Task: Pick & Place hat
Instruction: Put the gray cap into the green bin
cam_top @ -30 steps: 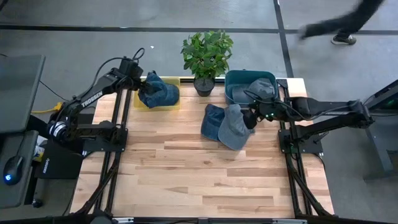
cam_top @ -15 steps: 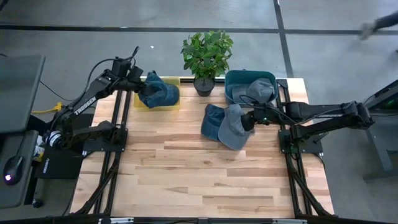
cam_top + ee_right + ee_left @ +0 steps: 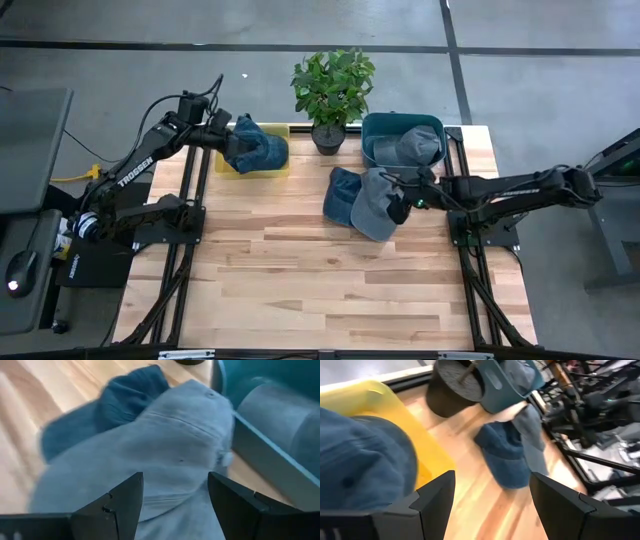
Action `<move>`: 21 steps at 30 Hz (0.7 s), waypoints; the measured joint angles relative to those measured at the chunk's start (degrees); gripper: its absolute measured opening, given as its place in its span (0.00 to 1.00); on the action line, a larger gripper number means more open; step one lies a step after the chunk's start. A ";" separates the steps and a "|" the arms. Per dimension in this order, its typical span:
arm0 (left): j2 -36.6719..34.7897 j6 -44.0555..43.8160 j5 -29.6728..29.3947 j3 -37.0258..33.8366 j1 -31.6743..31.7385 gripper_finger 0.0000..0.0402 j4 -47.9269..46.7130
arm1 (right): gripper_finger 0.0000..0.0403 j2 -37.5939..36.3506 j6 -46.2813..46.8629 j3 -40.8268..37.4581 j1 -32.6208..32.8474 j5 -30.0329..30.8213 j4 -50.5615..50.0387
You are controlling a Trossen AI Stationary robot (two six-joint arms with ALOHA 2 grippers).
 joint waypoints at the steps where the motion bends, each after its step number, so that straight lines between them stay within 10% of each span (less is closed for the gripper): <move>1: 0.00 -0.01 0.84 0.00 -0.10 0.63 0.00 | 0.54 0.00 -1.31 -0.75 0.00 0.89 0.74; 10: 0.00 0.00 0.82 0.00 -7.25 0.63 1.29 | 0.54 0.00 -6.59 -6.84 -1.32 4.29 11.33; 21: 0.02 -0.21 -6.48 0.00 -16.26 0.63 1.38 | 0.54 -0.02 -5.02 -9.49 -10.54 -7.47 16.84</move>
